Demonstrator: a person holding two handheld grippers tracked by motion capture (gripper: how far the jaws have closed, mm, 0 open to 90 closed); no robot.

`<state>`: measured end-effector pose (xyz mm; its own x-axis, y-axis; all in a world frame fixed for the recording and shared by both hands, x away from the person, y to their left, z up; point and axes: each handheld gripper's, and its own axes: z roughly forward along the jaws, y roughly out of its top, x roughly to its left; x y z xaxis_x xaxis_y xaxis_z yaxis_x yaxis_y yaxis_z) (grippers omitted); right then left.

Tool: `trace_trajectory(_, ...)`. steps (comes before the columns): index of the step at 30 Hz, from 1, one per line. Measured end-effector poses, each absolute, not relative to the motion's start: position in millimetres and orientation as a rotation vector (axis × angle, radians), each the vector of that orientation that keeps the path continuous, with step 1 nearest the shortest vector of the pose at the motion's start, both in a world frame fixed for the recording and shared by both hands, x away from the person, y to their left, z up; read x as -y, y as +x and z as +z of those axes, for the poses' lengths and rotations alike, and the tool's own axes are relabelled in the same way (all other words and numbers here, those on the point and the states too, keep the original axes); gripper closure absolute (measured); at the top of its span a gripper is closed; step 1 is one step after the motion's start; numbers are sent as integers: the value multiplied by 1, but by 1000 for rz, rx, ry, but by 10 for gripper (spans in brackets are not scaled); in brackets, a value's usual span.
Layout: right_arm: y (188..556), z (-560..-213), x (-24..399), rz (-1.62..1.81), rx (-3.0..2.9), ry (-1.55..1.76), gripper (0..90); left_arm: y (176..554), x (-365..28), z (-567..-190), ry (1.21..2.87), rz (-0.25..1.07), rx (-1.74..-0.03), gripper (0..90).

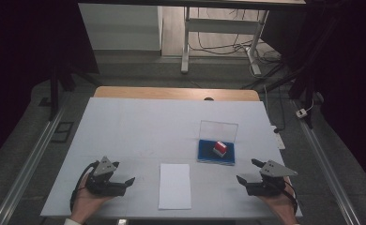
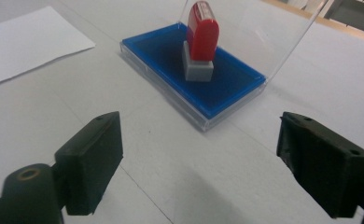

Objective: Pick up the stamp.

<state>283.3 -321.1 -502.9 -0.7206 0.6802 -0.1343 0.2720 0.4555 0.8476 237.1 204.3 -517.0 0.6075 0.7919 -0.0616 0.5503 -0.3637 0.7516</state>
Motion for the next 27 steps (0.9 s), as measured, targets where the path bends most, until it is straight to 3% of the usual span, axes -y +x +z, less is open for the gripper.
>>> trace_trajectory(27,289,-508,318,1158,-2301,834,207,237,-208,-514,2049,456,-1027,163)
